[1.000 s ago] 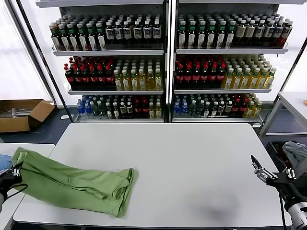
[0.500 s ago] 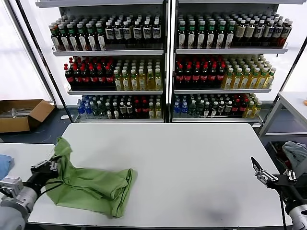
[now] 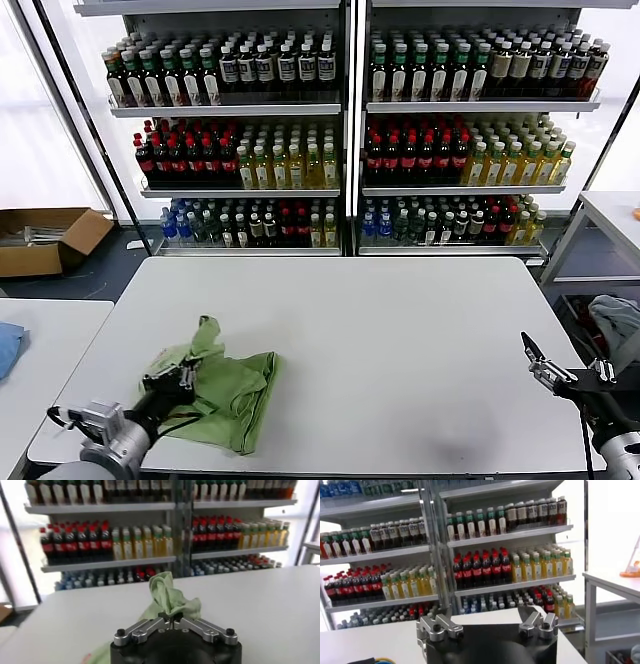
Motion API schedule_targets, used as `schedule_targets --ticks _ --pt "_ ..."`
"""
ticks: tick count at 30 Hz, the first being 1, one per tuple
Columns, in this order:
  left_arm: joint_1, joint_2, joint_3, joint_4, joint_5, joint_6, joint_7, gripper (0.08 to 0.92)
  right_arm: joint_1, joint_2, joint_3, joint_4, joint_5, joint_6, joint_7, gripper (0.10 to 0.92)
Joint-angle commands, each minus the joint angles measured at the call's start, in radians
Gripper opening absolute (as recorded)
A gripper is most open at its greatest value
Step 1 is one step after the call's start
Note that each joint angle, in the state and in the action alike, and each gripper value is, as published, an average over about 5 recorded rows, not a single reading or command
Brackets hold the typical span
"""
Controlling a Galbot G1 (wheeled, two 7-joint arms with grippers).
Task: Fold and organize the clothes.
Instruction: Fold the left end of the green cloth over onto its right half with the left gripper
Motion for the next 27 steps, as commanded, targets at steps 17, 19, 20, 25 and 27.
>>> schedule_targets --ticks 17,19,20,25,27 --pt "0.017 -0.067 0.257 -0.008 0.085 -0.017 0.003 0.440 0.002 0.020 -0.010 -0.006 -0.015 0.002 -0.002 0.823" --pt "0.035 -0.049 0.191 -0.073 0.022 0.000 -0.001 0.500 0.000 0.023 -0.008 -0.006 -0.014 0.003 -0.003 0.823" --pt "0.041 -0.035 0.146 -0.102 -0.020 0.008 -0.007 0.535 -0.002 0.023 -0.007 -0.007 -0.014 0.004 -0.004 0.823" --pt "0.024 0.051 -0.145 -0.074 -0.178 0.023 -0.029 0.674 -0.015 0.027 -0.007 -0.007 -0.014 0.013 -0.008 0.823" --pt "0.015 0.086 -0.252 0.001 -0.204 0.029 -0.028 0.734 -0.022 0.030 -0.010 -0.006 -0.017 0.017 -0.011 0.823"
